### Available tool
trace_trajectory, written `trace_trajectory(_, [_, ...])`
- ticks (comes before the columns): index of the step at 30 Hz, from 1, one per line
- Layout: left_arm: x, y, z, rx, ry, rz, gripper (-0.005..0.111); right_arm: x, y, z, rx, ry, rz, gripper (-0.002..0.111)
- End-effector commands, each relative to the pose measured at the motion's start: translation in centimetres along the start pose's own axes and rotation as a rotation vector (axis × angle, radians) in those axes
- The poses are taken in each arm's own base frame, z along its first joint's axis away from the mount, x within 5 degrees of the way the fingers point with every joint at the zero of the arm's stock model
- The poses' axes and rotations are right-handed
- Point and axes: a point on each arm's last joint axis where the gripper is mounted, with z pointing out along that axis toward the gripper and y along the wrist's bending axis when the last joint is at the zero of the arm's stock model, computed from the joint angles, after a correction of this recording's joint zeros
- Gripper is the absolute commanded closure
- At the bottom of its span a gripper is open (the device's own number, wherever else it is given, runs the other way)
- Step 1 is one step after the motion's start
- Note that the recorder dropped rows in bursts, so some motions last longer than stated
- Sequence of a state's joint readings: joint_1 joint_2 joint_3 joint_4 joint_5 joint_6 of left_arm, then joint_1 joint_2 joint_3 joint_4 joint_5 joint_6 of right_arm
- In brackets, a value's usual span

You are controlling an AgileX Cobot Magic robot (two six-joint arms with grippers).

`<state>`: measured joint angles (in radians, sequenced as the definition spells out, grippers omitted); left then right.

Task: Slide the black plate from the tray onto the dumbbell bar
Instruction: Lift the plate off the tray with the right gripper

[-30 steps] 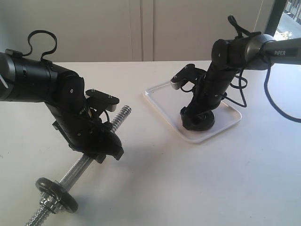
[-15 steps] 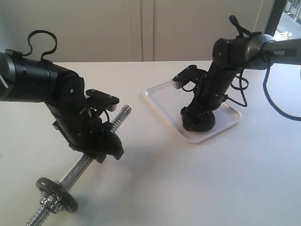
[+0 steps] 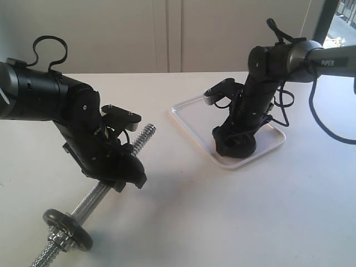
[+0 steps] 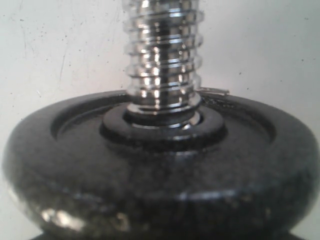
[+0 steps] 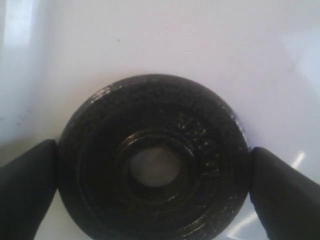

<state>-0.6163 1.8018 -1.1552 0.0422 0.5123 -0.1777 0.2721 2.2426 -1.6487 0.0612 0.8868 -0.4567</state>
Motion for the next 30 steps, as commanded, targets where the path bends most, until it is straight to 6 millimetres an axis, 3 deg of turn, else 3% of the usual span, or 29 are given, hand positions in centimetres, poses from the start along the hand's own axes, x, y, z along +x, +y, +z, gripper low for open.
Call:
trace_trajectory(1, [-0.9, -0.3, -1.8, 0.015, -0.105, -0.009, 0.107, 0.5, -0.8, 1.3, 0.065, 0.05, 0.037, 0.108])
trace_trajectory(8, [-1.1, -0.3, -1.8, 0.016, -0.126, -0.009, 0.107, -0.6, -0.8, -4.0, 0.098, -0.096, 0.079, 0.108])
trace_trajectory(19, [-1.3, -0.3, -1.9, 0.016, -0.156, -0.008, 0.107, -0.7, 1.4, -12.1, -0.039, -0.266, 0.144, 0.108])
trace_trajectory(26, [-1.3, -0.3, -1.9, 0.012, -0.156, 0.032, 0.107, -1.0, 4.3, -12.9, -0.353, -0.316, 0.047, 0.108])
trace_trajectory(30, [-1.3, -0.3, -1.9, 0.011, -0.15, 0.041, 0.107, -1.5, 4.7, -10.9, -0.463, -0.344, 0.084, 0.108])
